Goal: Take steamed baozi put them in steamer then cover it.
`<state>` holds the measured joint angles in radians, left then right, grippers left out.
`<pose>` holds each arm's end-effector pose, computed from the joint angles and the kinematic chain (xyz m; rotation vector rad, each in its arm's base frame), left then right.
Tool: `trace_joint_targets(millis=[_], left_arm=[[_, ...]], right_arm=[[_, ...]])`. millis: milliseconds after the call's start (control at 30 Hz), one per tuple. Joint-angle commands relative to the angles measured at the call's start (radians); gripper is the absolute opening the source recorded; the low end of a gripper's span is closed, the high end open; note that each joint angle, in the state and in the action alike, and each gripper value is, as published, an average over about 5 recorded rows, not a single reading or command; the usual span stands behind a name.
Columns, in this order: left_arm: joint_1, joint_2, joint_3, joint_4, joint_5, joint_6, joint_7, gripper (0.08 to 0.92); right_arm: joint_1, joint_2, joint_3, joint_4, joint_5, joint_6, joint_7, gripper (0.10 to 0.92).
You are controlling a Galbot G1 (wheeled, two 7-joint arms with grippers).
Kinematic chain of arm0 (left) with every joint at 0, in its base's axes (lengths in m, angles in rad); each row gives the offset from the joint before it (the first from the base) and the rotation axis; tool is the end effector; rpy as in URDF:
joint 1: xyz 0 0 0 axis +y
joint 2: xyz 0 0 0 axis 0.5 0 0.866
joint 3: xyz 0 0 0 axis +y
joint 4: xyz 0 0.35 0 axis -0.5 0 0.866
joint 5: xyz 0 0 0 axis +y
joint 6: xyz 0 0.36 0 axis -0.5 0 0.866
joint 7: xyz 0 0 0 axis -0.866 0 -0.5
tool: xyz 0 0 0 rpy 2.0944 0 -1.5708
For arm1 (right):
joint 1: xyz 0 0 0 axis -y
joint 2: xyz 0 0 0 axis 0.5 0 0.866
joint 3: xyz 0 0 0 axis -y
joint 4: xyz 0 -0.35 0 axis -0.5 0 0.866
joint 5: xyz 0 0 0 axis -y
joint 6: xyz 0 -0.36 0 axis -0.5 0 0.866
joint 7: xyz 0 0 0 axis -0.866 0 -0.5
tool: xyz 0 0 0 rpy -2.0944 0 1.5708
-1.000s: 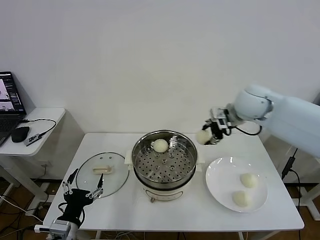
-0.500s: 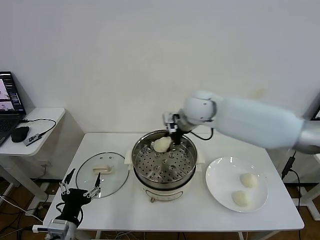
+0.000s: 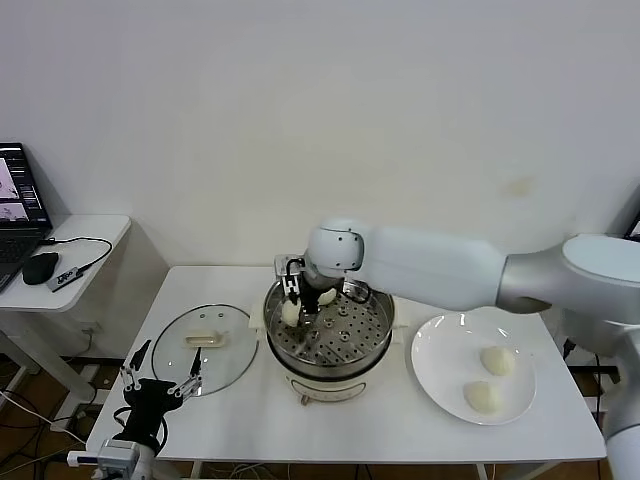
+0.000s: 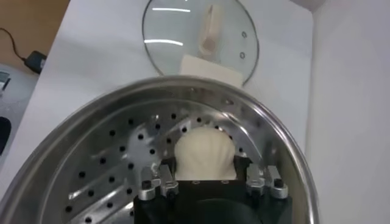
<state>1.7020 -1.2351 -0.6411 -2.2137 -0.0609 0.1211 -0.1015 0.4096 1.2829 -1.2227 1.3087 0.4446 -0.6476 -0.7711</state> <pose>0.1566 0.0761 -0.2659 0.0117 -3.0092 -0.4373 0.5119 0.2024 -0.1197 1.4525 -1.5035 1.4465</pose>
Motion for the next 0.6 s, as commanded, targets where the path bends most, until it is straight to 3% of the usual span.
trace_joint_targets(millis=[33,300,600], left_arm=[[-0.001,0.000,0.001,0.001,0.000,0.000,0.000,0.823],[-0.006,-0.003,0.006,0.000,0.000,0.001,0.000,0.823],[-0.001,-0.001,0.004,-0.015,0.000,0.002,0.000,0.823]], right_arm=[[-0.021,0.048,0.000,-0.042,-0.009,-0.010,0.012,0.613],[0.045,-0.028,0.010,0.019,-0.024,0.003,-0.068,0.802],[0.211,-0.316,0.011,0.222,-0.060,0.098,-0.226,0.823]])
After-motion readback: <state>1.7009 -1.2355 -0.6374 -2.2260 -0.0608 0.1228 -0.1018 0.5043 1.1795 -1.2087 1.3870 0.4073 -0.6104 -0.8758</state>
